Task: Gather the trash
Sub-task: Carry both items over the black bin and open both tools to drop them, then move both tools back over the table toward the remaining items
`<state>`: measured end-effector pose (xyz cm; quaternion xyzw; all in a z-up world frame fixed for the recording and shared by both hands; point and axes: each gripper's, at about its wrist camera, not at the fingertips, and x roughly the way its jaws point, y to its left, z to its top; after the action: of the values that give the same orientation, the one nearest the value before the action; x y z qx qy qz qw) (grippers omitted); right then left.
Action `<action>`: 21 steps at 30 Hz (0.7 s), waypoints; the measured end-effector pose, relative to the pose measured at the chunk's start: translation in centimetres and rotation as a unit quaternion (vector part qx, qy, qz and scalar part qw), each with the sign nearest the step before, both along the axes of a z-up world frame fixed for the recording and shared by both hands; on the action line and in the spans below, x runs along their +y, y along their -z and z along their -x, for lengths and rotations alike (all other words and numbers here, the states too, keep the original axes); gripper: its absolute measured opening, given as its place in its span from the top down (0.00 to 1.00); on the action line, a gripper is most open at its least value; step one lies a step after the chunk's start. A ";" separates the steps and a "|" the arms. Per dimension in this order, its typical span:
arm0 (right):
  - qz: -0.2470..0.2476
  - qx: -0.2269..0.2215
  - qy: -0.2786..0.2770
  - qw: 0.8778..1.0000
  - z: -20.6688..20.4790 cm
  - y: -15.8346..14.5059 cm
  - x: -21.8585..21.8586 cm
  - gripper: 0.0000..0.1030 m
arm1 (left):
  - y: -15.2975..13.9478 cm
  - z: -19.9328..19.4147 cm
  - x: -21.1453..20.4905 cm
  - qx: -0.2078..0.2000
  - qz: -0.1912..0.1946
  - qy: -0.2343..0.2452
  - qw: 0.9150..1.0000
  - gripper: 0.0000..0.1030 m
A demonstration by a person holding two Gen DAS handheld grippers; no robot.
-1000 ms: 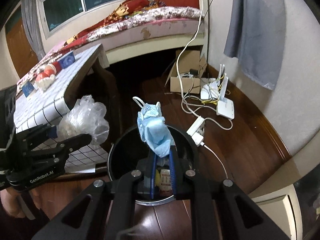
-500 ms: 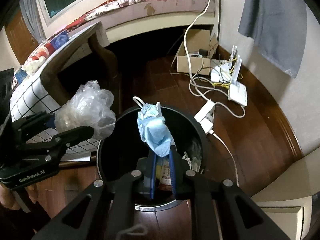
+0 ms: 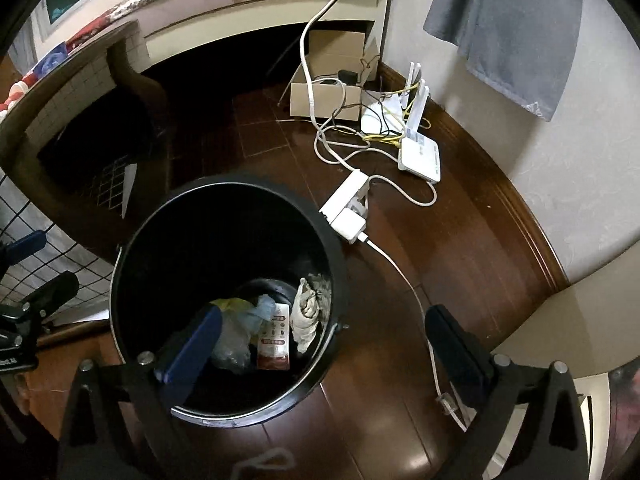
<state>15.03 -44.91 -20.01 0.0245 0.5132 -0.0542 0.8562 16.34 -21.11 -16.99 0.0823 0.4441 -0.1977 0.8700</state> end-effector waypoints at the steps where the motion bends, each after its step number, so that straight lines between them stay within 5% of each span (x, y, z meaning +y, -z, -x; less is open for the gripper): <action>1: 0.003 0.001 -0.001 1.000 0.0 0.0 0.2 0.01 | -0.2 0.1 0.0 -0.002 0.001 0.001 1.000 0.01; 21: -0.005 -0.031 -0.006 0.999 1.8 -3.1 3.0 0.01 | -3.5 1.8 2.6 -0.041 0.004 -0.020 0.999 0.01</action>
<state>13.23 -41.90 -16.94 0.0275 0.4867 -0.0458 0.8719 14.52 -18.51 -13.49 0.0778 0.4088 -0.1786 0.8916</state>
